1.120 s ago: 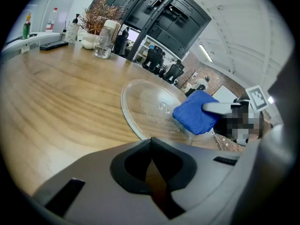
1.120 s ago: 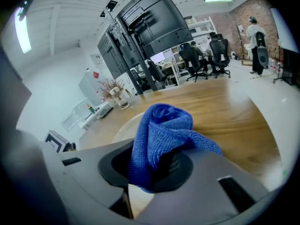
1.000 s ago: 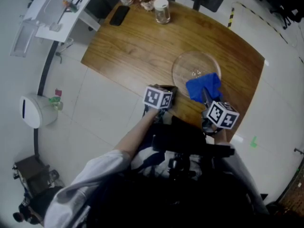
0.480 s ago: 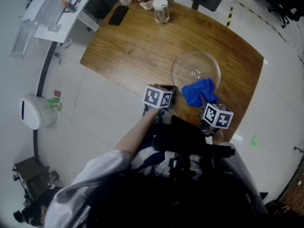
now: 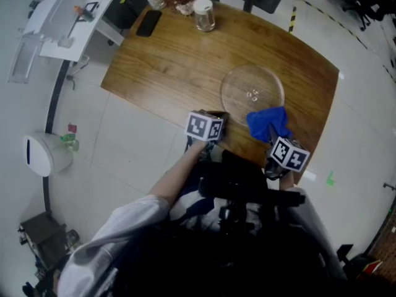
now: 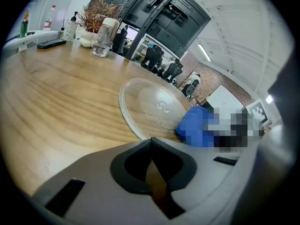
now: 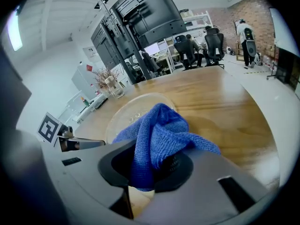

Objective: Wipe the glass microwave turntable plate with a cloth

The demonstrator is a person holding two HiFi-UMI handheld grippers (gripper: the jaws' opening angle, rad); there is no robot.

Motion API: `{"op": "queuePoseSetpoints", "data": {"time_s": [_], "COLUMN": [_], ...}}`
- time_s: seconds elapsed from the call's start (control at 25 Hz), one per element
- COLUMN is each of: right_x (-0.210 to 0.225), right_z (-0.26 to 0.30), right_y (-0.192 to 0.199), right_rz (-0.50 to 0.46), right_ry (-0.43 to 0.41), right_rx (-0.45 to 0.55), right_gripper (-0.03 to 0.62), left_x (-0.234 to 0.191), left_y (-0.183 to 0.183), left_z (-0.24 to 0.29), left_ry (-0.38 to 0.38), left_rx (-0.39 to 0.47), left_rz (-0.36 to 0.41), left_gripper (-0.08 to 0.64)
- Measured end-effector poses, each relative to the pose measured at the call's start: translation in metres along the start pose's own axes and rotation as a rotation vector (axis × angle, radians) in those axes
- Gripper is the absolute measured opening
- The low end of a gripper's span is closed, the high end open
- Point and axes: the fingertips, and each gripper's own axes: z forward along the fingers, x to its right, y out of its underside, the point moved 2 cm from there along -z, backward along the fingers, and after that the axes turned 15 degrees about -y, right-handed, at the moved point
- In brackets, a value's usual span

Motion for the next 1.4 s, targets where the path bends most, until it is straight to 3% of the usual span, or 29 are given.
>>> {"op": "queuePoseSetpoints", "data": {"time_s": [0.2, 0.4, 0.64, 0.8, 0.92, 1.16, 1.4], "right_x": [-0.015, -0.021, -0.027, -0.038, -0.052, -0.085, -0.116], "right_z": [-0.004, -0.017, -0.04, -0.052, -0.055, -0.063, -0.081], "right_y": [-0.003, 0.006, 0.023, 0.046, 0.069, 0.121, 0.165], "right_rz": [-0.012, 0.013, 0.057, 0.092, 0.118, 0.203, 0.261], "right_ry": [0.002, 0.027, 0.092, 0.129, 0.15, 0.188, 0.245], "right_rx": [0.025, 0.061, 0.117, 0.158, 0.189, 0.274, 0.29], "right_gripper": [0.083, 0.083, 0.083, 0.083, 0.083, 0.083, 0.083], "left_x": [0.002, 0.009, 0.016, 0.016, 0.011, -0.005, -0.024], "left_y": [0.0, 0.006, 0.011, 0.01, 0.013, 0.04, 0.061], "left_z": [0.0, 0.002, 0.001, -0.006, -0.016, -0.037, -0.057], "left_ry": [-0.017, -0.034, 0.027, 0.085, 0.121, 0.16, 0.213], "left_rx": [0.012, 0.036, 0.029, 0.051, 0.116, 0.146, 0.081], "left_rz": [0.034, 0.144, 0.245, 0.237, 0.234, 0.309, 0.195], "left_gripper": [-0.005, -0.005, -0.005, -0.005, -0.005, -0.005, -0.006]}}
